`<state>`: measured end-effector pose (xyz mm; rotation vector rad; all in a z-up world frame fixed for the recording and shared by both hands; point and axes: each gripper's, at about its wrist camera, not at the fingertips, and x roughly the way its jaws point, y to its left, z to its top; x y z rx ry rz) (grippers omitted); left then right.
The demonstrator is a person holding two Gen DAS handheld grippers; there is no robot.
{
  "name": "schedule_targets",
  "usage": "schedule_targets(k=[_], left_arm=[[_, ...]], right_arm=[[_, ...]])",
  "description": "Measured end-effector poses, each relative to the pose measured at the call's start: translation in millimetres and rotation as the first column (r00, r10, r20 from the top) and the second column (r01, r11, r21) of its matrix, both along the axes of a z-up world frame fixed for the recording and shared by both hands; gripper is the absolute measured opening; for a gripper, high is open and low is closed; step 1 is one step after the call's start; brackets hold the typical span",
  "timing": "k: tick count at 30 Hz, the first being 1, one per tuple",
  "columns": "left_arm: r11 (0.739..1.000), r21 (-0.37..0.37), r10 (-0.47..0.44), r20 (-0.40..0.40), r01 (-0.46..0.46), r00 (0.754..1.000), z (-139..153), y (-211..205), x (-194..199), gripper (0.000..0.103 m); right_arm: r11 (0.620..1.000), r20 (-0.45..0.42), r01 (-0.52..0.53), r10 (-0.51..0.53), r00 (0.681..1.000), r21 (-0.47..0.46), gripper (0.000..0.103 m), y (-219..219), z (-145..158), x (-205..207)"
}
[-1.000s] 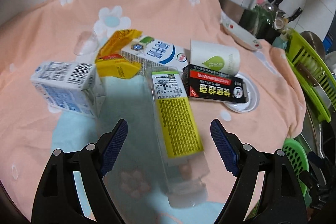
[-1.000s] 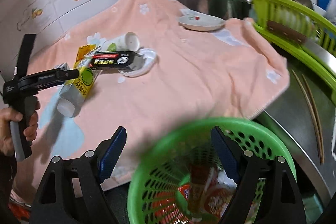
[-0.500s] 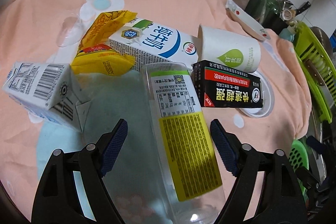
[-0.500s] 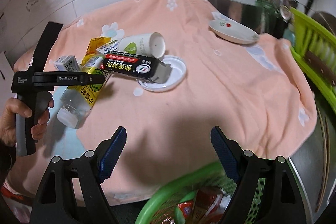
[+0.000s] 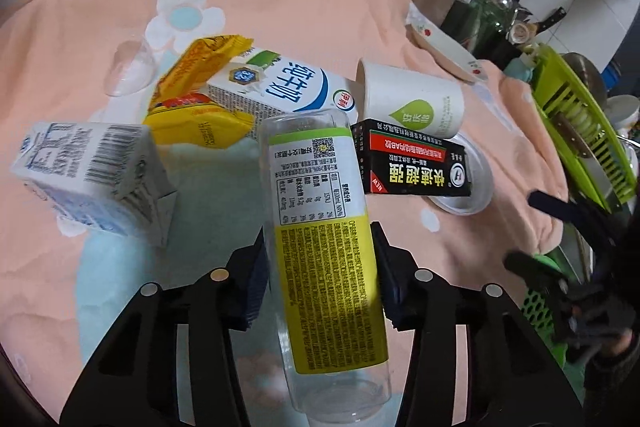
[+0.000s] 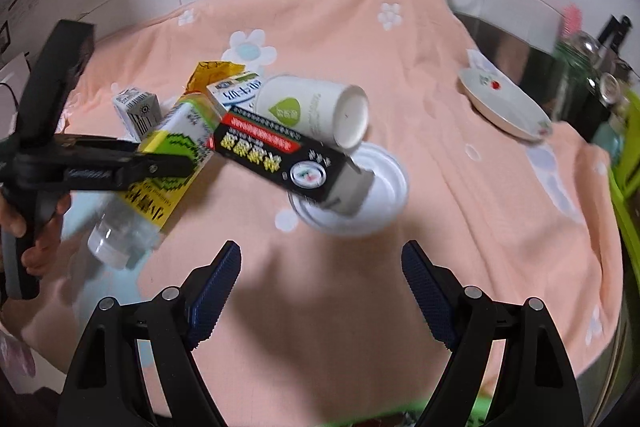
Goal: Collect trash
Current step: 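Grasp the black glue box with the right tool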
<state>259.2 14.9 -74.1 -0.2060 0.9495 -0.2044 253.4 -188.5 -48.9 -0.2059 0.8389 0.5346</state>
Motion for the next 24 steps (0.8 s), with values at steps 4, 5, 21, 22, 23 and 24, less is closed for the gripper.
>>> schedule_targets(k=[4,5,21,22,23,24], left_arm=[[0.999,-0.038,-0.002,-0.007,0.002,1.000,0.8,10.2,-9.3,0.046],[0.999,-0.046,-0.003,-0.010,0.003,1.000,0.4,12.4,-11.3,0.046],[0.996,-0.089,-0.012,-0.008,0.011,1.000,-2.6,33.0,-31.7,0.045],[0.996,-0.092,-0.012,-0.007,0.011,1.000,-2.6,33.7,-32.2,0.045],[0.996,-0.094,-0.012,-0.006,0.011,1.000,-2.7,34.4,-32.6,0.045],[0.995,-0.096,-0.011,-0.005,0.011,1.000,-2.7,34.6,-32.7,0.045]], right_arm=[[0.998,-0.005,-0.060,0.060,0.998,-0.014,0.079,11.3,1.2,17.9],[0.997,-0.006,-0.074,0.074,0.997,-0.021,0.079,13.6,1.5,21.2],[0.969,-0.098,-0.239,0.232,0.968,-0.062,0.085,53.2,-17.4,72.7],[0.968,-0.099,-0.243,0.236,0.967,-0.066,0.085,54.5,-18.7,72.7],[0.966,-0.102,-0.249,0.242,0.965,-0.062,0.085,54.9,-19.3,72.1],[0.964,-0.108,-0.261,0.254,0.961,-0.058,0.085,56.3,-19.4,70.5]])
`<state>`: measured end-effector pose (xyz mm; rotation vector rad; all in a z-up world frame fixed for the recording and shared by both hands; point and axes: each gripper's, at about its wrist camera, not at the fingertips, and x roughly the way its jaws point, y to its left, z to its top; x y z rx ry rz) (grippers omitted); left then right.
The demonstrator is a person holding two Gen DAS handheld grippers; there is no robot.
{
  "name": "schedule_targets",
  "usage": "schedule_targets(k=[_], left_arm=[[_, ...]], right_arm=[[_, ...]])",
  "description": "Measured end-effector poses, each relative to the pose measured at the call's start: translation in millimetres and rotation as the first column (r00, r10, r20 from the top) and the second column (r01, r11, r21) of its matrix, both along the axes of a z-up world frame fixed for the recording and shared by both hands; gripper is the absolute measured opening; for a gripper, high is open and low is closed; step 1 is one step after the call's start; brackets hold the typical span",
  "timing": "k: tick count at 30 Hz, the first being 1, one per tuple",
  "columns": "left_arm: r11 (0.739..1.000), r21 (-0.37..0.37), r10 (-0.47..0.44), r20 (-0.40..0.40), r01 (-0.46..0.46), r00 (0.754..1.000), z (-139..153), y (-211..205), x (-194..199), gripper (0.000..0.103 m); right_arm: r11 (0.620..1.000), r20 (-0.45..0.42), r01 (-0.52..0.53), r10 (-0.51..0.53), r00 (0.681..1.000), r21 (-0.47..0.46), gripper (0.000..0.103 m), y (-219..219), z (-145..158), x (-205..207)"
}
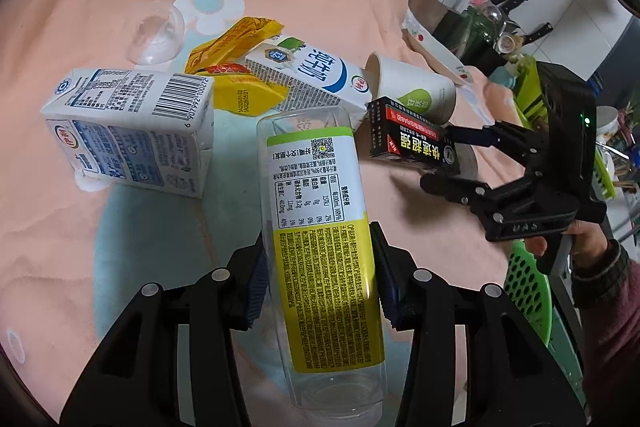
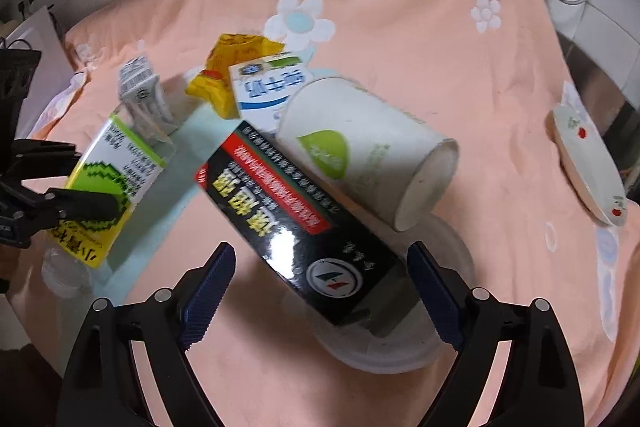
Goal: Collect trash
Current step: 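Grasp the black glue box with the right tool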
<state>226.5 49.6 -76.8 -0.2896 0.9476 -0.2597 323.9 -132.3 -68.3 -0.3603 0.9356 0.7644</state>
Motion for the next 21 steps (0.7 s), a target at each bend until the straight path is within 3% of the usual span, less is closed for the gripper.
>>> schedule_targets(k=[7,11,16,21], left_arm=[[1.000,-0.010,0.005,0.000,-0.005,1.000,-0.2,2.8,-0.7,0.045],[1.000,-0.007,0.007,-0.001,-0.007,1.000,-0.2,4.6,-1.8,0.045],[1.000,-0.008,0.005,-0.003,-0.005,1.000,-0.3,6.4,-3.4,0.045],[1.000,-0.019,0.005,-0.010,-0.005,1.000,-1.8,9.0,-3.0,0.046]], right_arm=[[0.995,0.011,-0.100,0.100,0.995,-0.024,0.084,11.7,5.7,-23.1],[0.989,0.067,-0.131,0.136,0.988,-0.070,0.084,22.1,8.8,-32.7],[0.981,0.059,-0.157,0.164,0.985,-0.112,0.084,34.7,0.5,-25.6],[0.977,0.045,-0.170,0.177,0.983,-0.128,0.076,46.5,-7.4,-16.5]])
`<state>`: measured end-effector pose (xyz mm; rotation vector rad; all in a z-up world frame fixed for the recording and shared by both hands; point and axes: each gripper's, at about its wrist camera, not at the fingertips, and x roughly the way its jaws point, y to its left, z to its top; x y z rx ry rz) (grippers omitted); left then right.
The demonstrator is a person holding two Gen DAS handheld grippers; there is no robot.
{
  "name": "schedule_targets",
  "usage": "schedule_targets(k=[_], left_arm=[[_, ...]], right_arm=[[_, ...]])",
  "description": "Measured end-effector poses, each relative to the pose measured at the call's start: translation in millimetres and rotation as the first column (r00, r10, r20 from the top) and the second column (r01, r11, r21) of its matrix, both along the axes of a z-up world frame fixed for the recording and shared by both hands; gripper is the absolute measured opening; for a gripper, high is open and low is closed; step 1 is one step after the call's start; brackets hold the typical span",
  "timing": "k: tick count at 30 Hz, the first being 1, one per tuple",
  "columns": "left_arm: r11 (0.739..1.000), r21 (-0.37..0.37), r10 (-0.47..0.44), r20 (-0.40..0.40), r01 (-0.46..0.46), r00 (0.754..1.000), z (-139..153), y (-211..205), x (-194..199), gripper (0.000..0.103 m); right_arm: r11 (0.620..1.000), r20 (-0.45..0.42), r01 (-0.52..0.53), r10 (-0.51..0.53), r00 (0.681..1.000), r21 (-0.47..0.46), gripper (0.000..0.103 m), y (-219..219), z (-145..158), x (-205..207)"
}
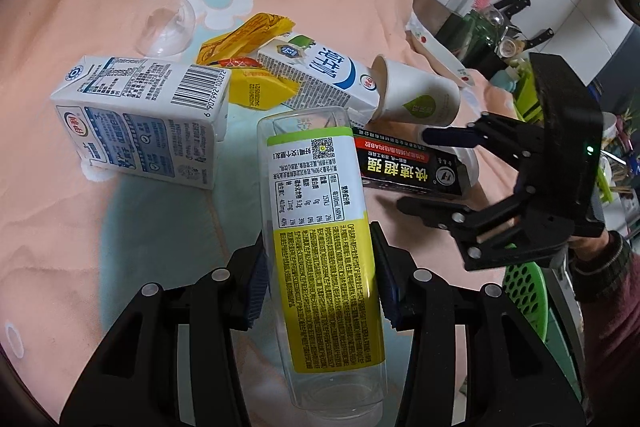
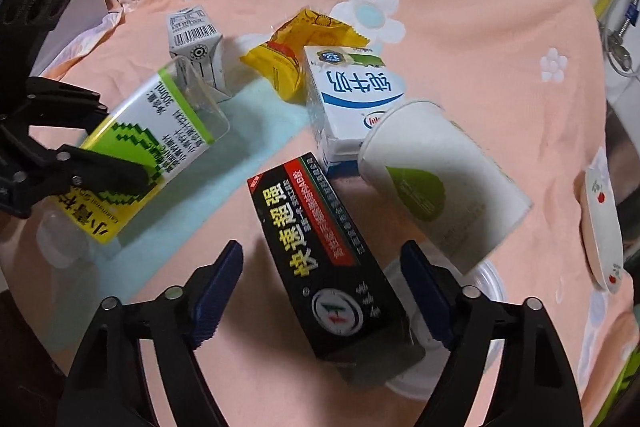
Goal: Collect trash
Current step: 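Grasp the black glue box with the right tool, then drop the glue box into the green basket with the right tool while the left drops the clear bottle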
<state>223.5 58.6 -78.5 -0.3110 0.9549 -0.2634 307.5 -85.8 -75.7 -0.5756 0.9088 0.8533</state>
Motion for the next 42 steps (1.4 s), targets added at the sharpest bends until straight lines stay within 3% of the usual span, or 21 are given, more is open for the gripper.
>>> schedule_targets(k=[3,5,9,17,25,31,42], left_arm=[[1.000,0.004,-0.007,0.001,0.007,1.000,0.3,-0.4,0.4,0.046],[1.000,0.005,-0.009,0.001,0.009,1.000,0.3,-0.6,-0.1,0.046],[1.000,0.006,-0.013,0.000,0.013,1.000,0.6,-0.5,-1.8,0.045],[0.999,0.009,-0.033,0.008,0.033,0.999,4.2,-13.6,-14.3,0.045],[0.995,-0.005,-0.101,0.043,0.101,0.994,17.3,-40.1,-32.0,0.044],[0.985,-0.034,-0.166,0.069,0.169,0.984,26.1,-69.0,-47.4,0.044],[0.947,-0.055,-0.311,0.092,0.317,0.946,35.8,-136.1,-71.1,0.043]], right_arm=[[1.000,-0.007,-0.001,0.001,1.000,-0.002,0.068,5.3,-2.5,2.9],[1.000,-0.016,-0.001,0.001,1.000,-0.011,0.057,8.0,-4.5,3.4],[1.000,-0.006,0.011,-0.011,1.000,-0.001,0.049,5.7,-1.1,-4.7],[0.990,0.005,0.096,-0.097,0.995,0.099,0.048,-19.6,23.6,-40.0],[0.954,-0.003,0.232,-0.236,0.972,0.190,0.048,-64.9,37.6,-93.2],[0.905,-0.018,0.359,-0.365,0.931,0.228,0.048,-112.3,41.2,-130.4],[0.760,-0.069,0.616,-0.617,0.784,0.208,0.048,-218.3,15.9,-185.9]])
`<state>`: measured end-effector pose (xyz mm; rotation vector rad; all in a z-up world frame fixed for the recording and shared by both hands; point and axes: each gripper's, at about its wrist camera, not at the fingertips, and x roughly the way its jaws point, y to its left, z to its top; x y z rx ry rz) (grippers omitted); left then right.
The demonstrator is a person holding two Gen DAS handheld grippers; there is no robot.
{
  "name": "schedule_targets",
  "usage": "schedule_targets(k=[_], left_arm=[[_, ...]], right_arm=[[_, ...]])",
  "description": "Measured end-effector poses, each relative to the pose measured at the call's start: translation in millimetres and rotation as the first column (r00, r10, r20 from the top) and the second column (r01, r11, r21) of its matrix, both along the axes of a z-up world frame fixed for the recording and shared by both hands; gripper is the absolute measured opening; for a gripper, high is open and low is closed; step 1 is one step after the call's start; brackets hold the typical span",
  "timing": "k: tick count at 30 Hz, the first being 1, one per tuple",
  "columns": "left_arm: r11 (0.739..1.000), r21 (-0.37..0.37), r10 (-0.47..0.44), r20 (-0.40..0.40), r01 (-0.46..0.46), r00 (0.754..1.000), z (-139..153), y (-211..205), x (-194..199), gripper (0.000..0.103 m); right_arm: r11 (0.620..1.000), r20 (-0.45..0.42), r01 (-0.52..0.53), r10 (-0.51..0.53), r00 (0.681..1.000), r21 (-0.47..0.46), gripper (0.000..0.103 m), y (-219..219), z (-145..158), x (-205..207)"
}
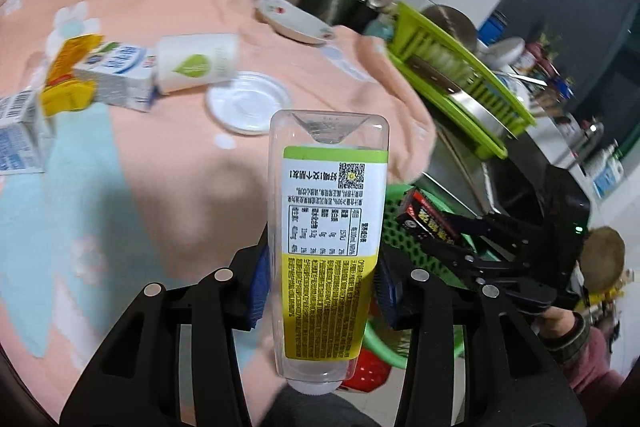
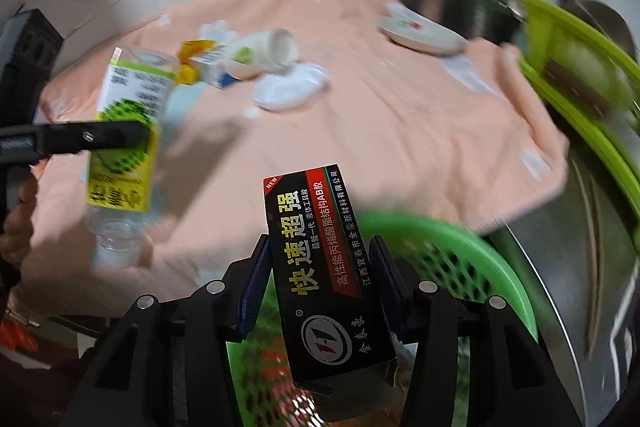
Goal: Collect trash
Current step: 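Drop the glue box into the green basket with the right tool while the left drops the clear bottle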
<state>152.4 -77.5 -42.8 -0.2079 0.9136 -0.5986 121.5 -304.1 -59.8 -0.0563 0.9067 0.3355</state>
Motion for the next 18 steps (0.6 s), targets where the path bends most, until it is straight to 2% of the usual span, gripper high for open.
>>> schedule_targets(k=[7,11,18], left_arm=[[0.996,0.001,-0.088,-0.003,0.088,0.996,0.3,-44.7,-15.5,0.043],[0.992,0.000,-0.122,-0.009,0.122,0.992,-1.8,-66.8,-21.6,0.043],[0.984,0.015,-0.174,-0.047,0.175,0.984,-17.8,-101.1,-27.2,0.043]], right_arm=[[0.993,0.000,0.120,-0.120,0.993,-0.006,0.050,-44.9,-10.7,-12.9],[0.989,0.014,0.150,-0.150,0.989,0.010,0.056,-58.9,-9.3,-18.1],[0.982,0.050,0.181,-0.184,0.982,0.051,0.059,-73.8,-2.9,-33.4]])
